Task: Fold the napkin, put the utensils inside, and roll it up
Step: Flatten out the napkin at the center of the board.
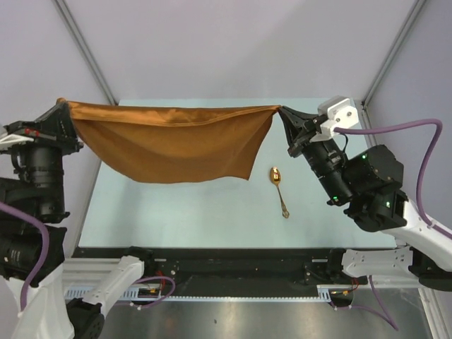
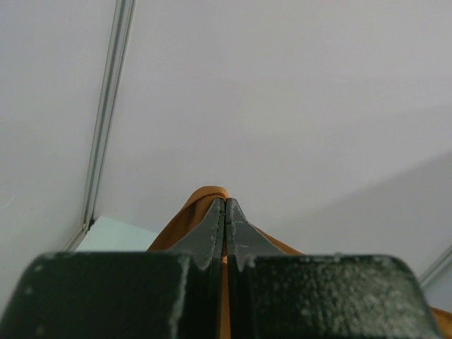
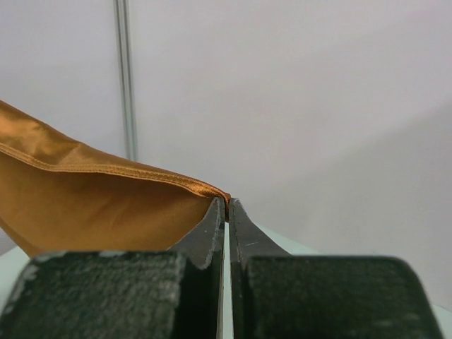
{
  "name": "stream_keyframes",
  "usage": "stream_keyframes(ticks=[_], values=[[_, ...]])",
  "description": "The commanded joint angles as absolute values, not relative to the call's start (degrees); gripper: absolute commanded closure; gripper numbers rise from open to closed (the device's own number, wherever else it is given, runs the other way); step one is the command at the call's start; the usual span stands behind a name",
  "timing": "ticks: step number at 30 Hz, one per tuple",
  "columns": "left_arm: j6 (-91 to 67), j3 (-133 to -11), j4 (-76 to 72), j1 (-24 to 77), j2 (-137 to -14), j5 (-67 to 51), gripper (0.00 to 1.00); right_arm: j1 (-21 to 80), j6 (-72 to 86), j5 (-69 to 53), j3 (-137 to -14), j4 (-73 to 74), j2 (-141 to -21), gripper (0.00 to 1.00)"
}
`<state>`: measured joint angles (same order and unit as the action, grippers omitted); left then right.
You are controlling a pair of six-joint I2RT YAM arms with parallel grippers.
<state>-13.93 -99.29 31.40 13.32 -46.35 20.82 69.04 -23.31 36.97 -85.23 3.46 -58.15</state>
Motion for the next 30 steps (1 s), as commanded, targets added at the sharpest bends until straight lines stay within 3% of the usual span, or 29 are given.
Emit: stream_keyframes(ticks=[1,10,13,14,18,25,29,30], values=[[-14.23,-101.34,31.64,12.83,-45.62,18.37,0.98,71.19,-26.89,38.94,-87.98,0.70,-56.87,1.00],[-16.96,-99.42,30.85,12.83,-49.04,15.74,0.98,69.18,-26.11,40.25,-90.00,0.62,-60.72,1.00],[-17.58,-96.34,29.10,12.83,-52.55,16.17,0.98,56.82,-16.91,31.85,-91.31,5.08,-64.93,1.00],[-17.67,-95.55,28.66,12.83,-55.60,16.43,0.98,45.81,-13.48,21.98,-91.49,6.75,-66.08,1.00],[-17.23,-92.12,24.90,10.82,-65.52,15.47,0.99,29.75,-2.64,6.72,-90.35,6.60,-74.68,1.00],[-18.73,-98.50,26.11,4.22,-92.22,4.23,0.99,19.70,1.23,-6.41,-99.11,2.82,-101.04,1.00],[-17.93,-108.87,26.71,3.17,-108.60,0.71,0.83,17.49,2.62,-8.35,-109.14,2.37,-116.60,1.00],[-17.93,-111.68,27.76,2.90,-112.37,0.44,0.69,17.06,3.07,-8.96,-111.51,3.16,-122.20,1.00]])
